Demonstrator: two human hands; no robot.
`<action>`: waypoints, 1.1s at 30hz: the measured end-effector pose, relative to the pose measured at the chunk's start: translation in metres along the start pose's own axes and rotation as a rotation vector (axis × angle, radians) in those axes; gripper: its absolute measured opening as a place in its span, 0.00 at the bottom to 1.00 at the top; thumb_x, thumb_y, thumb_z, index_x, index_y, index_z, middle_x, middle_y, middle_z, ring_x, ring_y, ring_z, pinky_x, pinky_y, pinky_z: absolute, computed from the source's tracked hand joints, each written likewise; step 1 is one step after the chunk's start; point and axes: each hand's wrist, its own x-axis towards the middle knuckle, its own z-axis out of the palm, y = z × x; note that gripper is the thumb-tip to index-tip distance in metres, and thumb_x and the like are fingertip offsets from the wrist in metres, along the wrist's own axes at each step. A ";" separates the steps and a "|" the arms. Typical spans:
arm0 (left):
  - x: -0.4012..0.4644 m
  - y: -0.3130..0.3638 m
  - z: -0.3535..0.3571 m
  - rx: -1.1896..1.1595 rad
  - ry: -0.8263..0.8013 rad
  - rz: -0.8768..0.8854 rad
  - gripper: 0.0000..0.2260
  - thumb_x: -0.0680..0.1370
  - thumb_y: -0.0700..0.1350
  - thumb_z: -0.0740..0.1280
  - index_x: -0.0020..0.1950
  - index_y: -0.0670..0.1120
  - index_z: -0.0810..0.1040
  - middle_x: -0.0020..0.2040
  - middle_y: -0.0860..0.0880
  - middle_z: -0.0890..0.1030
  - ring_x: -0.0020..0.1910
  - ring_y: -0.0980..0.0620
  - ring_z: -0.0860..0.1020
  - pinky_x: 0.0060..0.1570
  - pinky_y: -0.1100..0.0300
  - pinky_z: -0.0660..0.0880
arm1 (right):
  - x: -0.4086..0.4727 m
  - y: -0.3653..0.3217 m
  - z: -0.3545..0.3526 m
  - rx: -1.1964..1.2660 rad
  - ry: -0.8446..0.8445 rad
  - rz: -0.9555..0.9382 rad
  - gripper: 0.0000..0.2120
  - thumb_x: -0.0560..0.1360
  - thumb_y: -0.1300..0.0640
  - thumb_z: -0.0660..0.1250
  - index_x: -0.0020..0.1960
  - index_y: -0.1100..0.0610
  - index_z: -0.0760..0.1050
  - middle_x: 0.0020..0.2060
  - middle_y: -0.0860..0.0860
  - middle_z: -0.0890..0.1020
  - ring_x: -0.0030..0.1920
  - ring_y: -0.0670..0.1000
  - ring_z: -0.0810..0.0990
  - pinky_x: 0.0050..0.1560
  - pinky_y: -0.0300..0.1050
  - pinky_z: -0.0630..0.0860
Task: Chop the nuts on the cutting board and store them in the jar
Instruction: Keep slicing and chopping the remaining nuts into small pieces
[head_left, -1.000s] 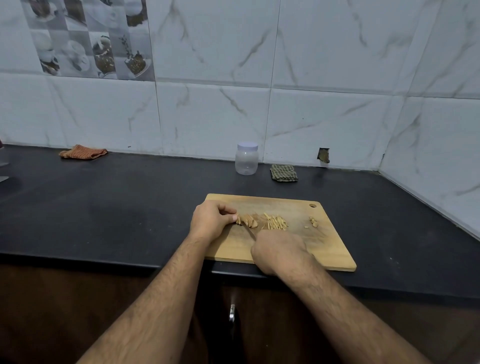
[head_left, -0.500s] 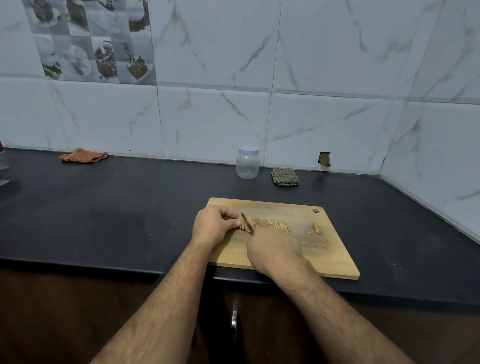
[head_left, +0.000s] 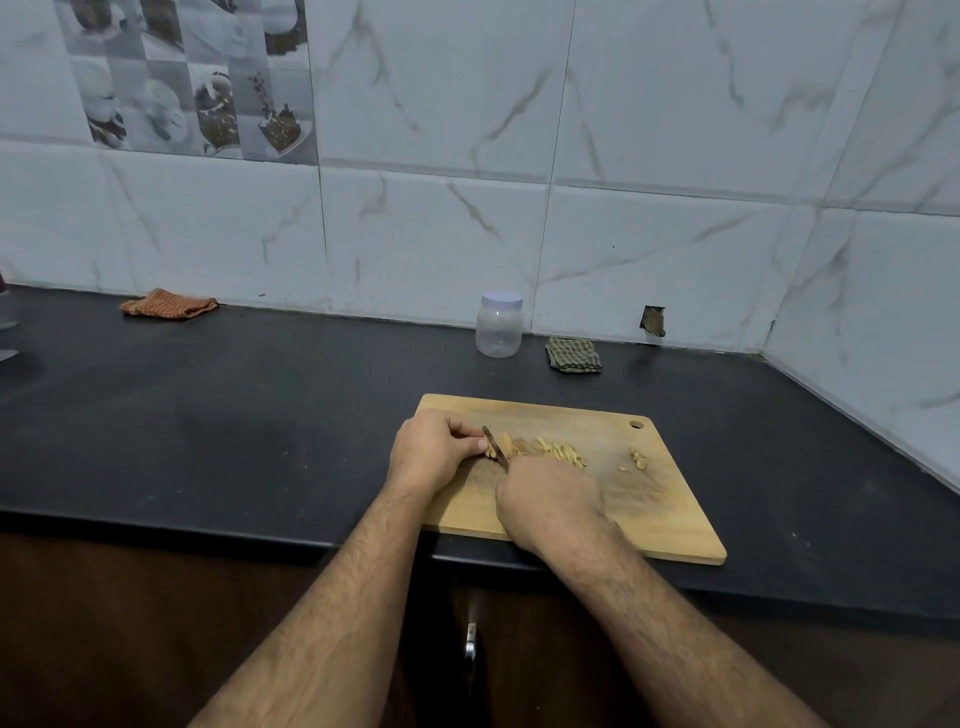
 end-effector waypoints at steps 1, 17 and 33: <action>0.000 0.000 0.000 0.000 0.001 -0.001 0.04 0.71 0.50 0.77 0.39 0.58 0.85 0.41 0.61 0.84 0.47 0.61 0.79 0.49 0.58 0.76 | 0.000 0.000 0.001 -0.005 0.009 -0.007 0.15 0.82 0.57 0.57 0.66 0.55 0.74 0.61 0.53 0.79 0.59 0.54 0.78 0.49 0.47 0.72; 0.003 0.003 0.002 0.052 0.010 -0.023 0.01 0.72 0.52 0.76 0.41 0.58 0.85 0.42 0.61 0.84 0.47 0.60 0.79 0.48 0.55 0.77 | 0.014 0.003 -0.003 -0.019 -0.027 -0.004 0.15 0.82 0.57 0.57 0.66 0.55 0.74 0.62 0.53 0.79 0.60 0.54 0.78 0.48 0.48 0.71; -0.001 0.004 0.004 0.060 0.037 -0.017 0.02 0.72 0.52 0.76 0.43 0.55 0.86 0.42 0.60 0.84 0.45 0.61 0.78 0.42 0.59 0.74 | 0.019 -0.001 -0.004 -0.014 -0.073 -0.034 0.17 0.83 0.56 0.54 0.69 0.55 0.72 0.66 0.53 0.75 0.63 0.55 0.76 0.54 0.49 0.72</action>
